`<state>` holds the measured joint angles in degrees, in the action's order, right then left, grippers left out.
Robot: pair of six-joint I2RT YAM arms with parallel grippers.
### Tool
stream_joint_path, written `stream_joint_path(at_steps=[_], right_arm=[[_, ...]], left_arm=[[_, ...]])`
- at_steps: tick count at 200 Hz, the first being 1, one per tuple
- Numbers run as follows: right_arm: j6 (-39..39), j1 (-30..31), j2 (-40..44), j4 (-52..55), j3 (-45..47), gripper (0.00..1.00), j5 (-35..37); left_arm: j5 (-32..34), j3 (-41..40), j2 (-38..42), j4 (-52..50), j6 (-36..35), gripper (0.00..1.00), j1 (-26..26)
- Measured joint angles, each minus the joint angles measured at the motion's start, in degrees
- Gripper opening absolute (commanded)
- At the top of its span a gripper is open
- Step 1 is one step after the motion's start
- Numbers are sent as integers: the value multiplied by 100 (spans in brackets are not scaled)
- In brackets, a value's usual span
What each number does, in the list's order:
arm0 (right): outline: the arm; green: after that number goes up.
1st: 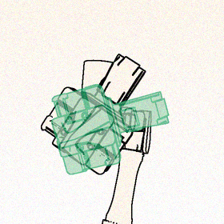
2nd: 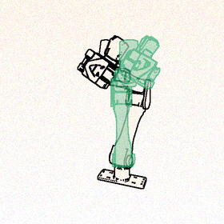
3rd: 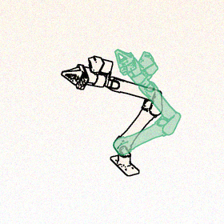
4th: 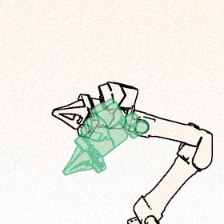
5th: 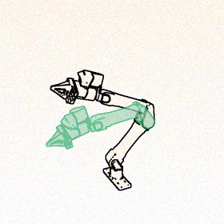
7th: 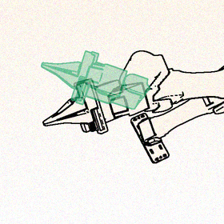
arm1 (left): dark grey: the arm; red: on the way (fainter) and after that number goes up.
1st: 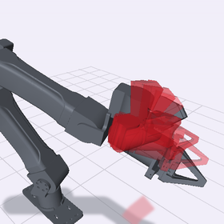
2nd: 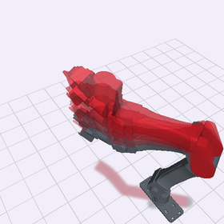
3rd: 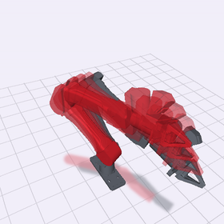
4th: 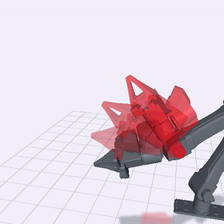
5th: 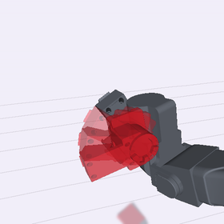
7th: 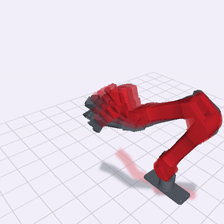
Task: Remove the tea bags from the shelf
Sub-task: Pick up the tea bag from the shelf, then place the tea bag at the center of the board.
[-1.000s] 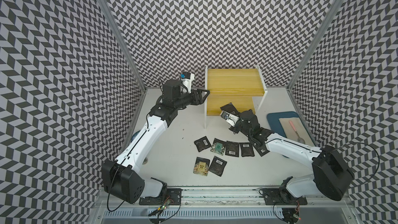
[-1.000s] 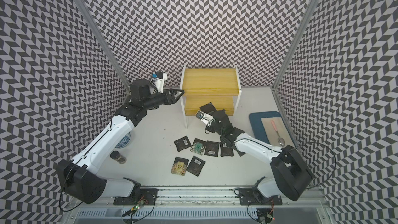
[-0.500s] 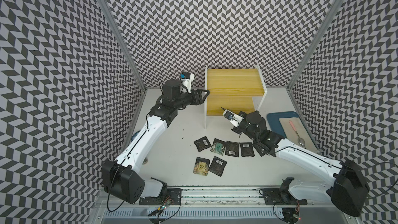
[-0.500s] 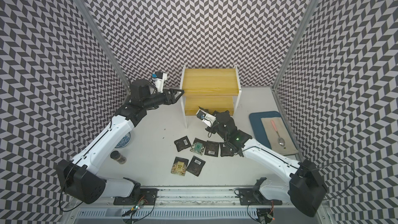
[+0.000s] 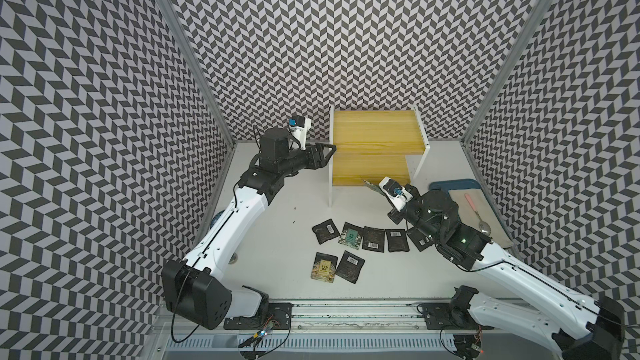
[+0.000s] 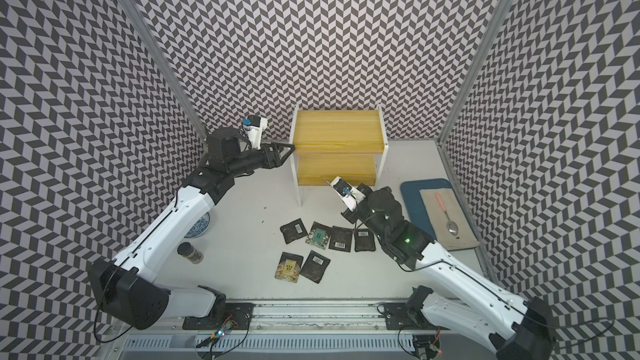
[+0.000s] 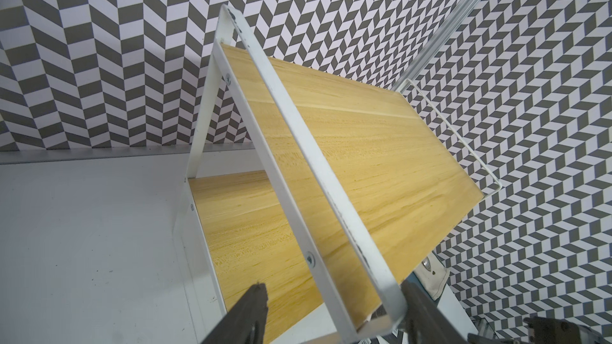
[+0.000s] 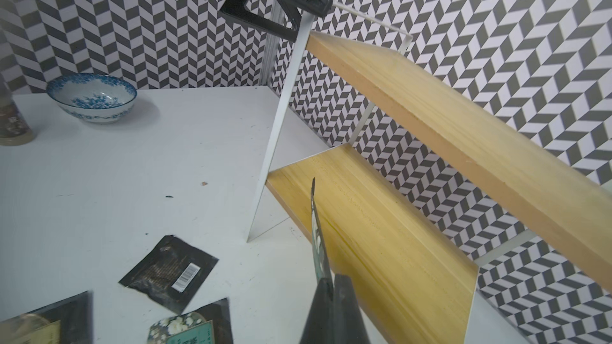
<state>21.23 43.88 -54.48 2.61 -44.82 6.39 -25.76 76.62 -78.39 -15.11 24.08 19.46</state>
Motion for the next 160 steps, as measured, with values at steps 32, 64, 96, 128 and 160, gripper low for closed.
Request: stream_joint_path(at_steps=[32,64,96,128,160], right_arm=[[-658,0,186,444,44,3,-251],[-1397,-9,299,841,83,3,-647],[-2170,-188,466,1008,330,3,-1318],[-2885,-590,466,1097,695,3,-2122],[-3348,-901,245,1342,892,3,-2813]], left_arm=[[2,0,9,-20,0,67,0],[0,0,13,-31,0,67,0],[-2,0,13,-35,0,67,0],[-2,0,13,-35,0,67,0],[-4,0,13,-37,0,67,0]])
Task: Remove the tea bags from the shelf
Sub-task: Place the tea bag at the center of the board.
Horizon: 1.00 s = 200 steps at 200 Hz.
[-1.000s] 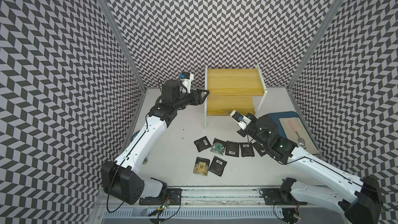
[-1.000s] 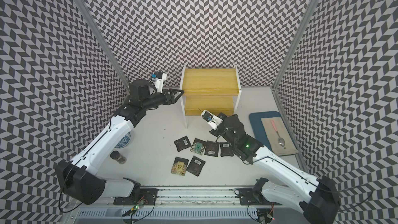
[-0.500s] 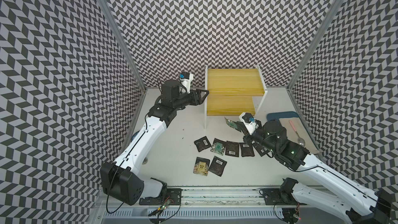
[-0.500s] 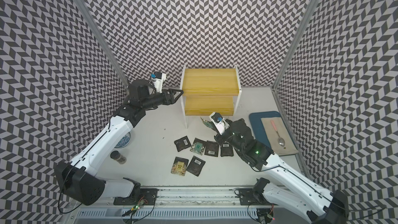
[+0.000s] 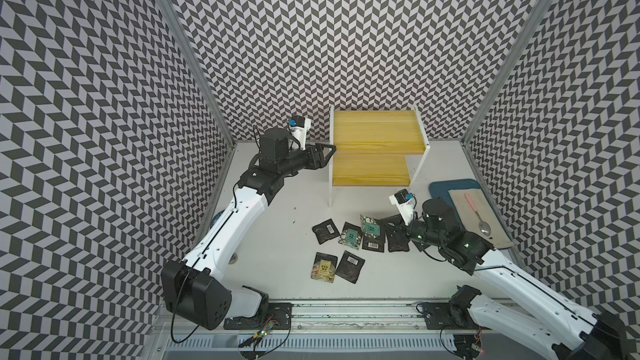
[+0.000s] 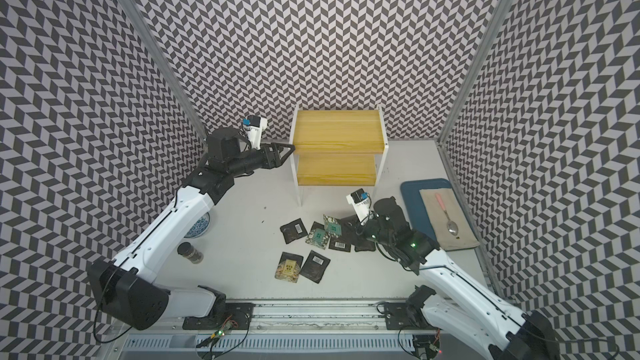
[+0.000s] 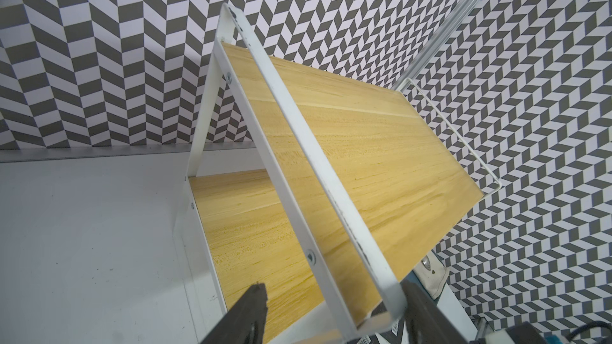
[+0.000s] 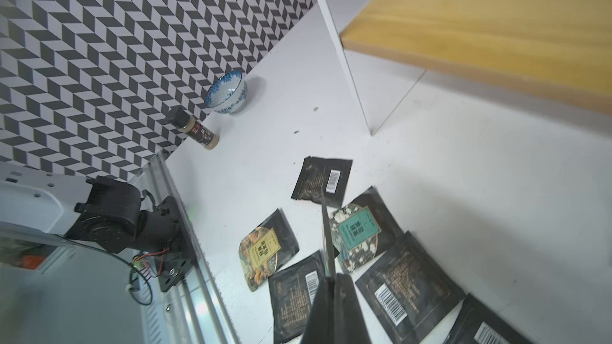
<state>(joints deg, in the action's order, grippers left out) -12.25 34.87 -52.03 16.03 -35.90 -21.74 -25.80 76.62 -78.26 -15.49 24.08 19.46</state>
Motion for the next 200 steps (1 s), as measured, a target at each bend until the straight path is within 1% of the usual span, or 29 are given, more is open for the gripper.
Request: stream_joint_path(at_steps=[33,65,119,168,200], right_arm=[[-404,-103,-236,175,42,3,-455],[-748,-181,-647,306,133,1,-785],[-1228,-356,-669,516,575,2,-916],[-1434,-389,-577,498,929,2,-1010],[-1499,-396,-581,472,1088,5,-997]], left_arm=[[0,0,0,0,0,67,0],[0,0,0,0,0,67,0],[-2,0,0,0,0,67,0],[-2,0,0,0,0,67,0],[-2,0,0,0,0,67,0]])
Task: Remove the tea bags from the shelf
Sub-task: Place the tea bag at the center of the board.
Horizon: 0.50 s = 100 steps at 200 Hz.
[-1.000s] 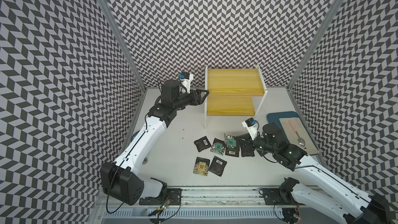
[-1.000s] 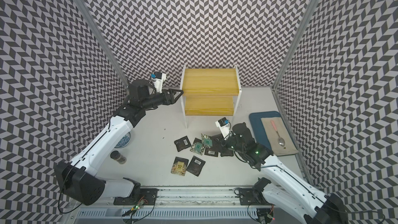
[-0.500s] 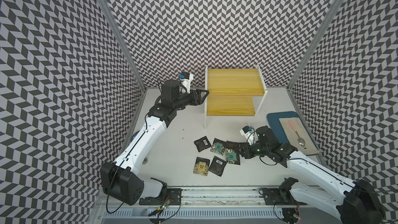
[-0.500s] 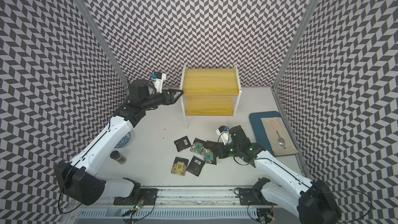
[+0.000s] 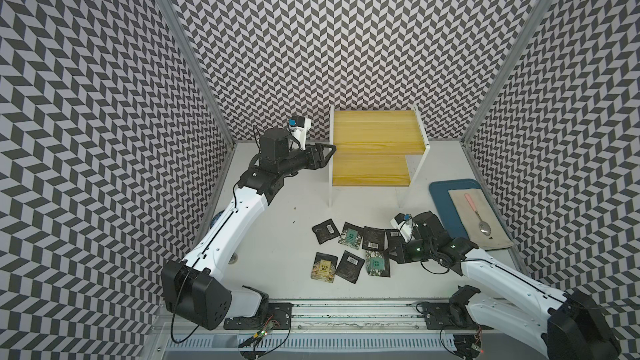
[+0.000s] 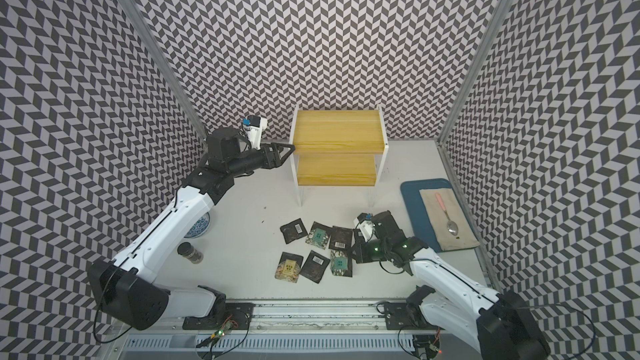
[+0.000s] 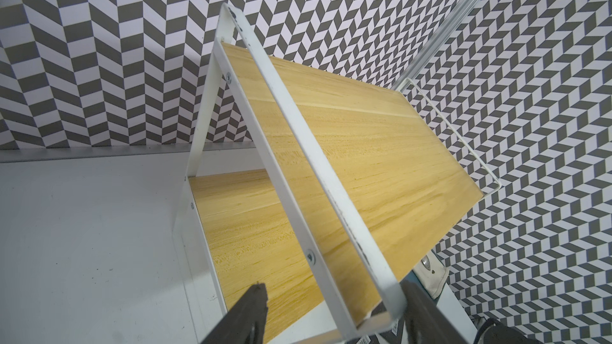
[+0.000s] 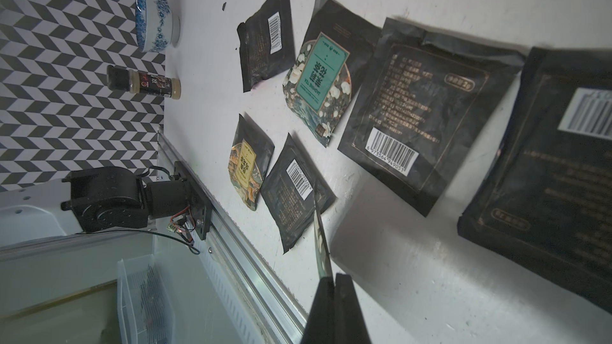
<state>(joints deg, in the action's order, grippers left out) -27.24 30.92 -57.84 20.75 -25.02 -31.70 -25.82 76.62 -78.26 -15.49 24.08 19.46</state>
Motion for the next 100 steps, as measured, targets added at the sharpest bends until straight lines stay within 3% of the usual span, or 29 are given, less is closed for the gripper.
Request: stream_joint_path(at_steps=[100], right_arm=[[-118,-74,-278,-260,216,15,326]], left_arm=[[-2,-2,0,2,2,67,0]])
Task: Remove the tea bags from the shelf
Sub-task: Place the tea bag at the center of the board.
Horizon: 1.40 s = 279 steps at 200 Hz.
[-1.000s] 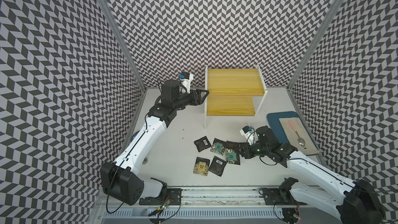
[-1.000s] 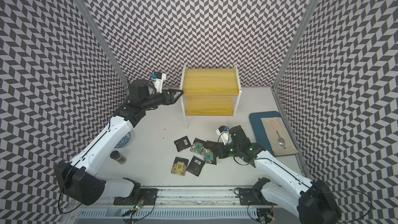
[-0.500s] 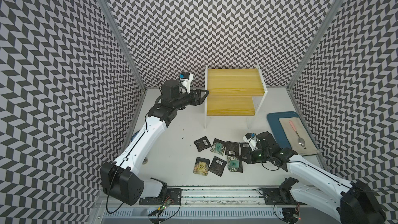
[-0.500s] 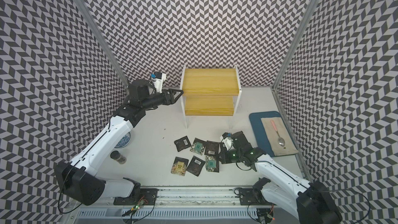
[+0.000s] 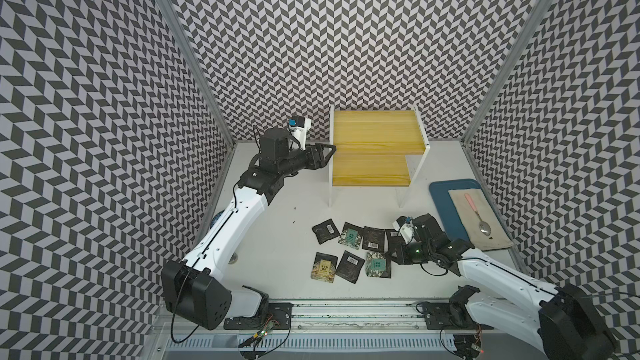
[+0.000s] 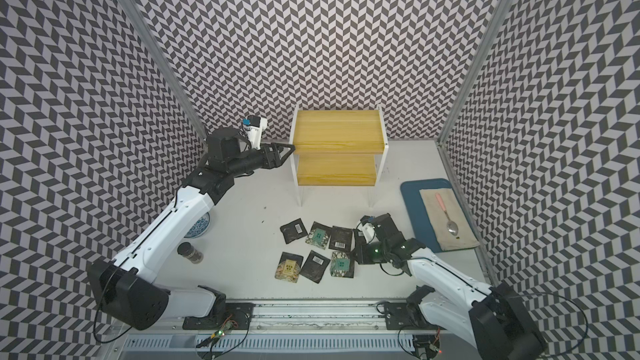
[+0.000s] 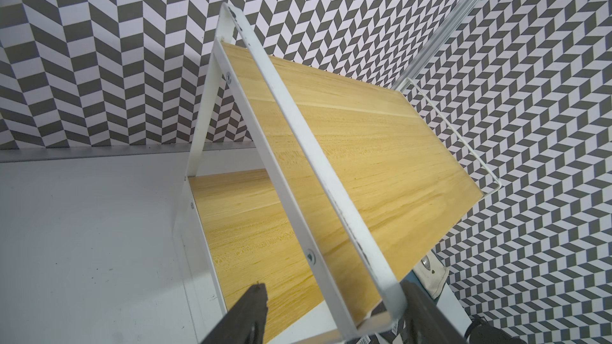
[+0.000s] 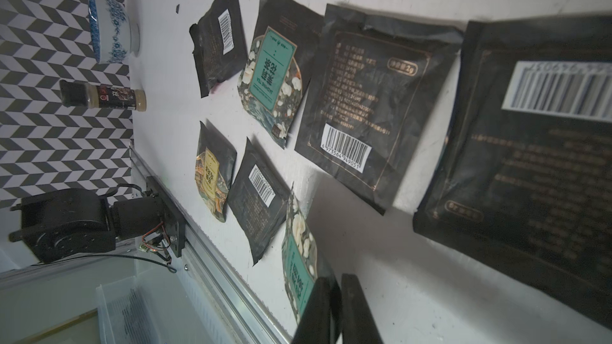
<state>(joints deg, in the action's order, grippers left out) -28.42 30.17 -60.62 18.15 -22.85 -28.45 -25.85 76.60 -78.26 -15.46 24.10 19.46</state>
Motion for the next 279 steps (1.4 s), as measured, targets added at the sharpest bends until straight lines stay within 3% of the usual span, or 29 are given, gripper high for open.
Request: stream_joint_path(at_steps=[71,118,222,279], right_arm=[[35,0,-94,-59,0,26,111],[20,0,-2,-15,-9,53,262],[85,0,389,424,-752,61,739],[153,0,584,317,-1268,64,1132]], left_arm=[[0,-4,0,0,0,67,0],[0,-4,0,0,0,67,0],[26,-4,17,-9,-2,68,-11],[61,11,105,-116,-37,76,-94]])
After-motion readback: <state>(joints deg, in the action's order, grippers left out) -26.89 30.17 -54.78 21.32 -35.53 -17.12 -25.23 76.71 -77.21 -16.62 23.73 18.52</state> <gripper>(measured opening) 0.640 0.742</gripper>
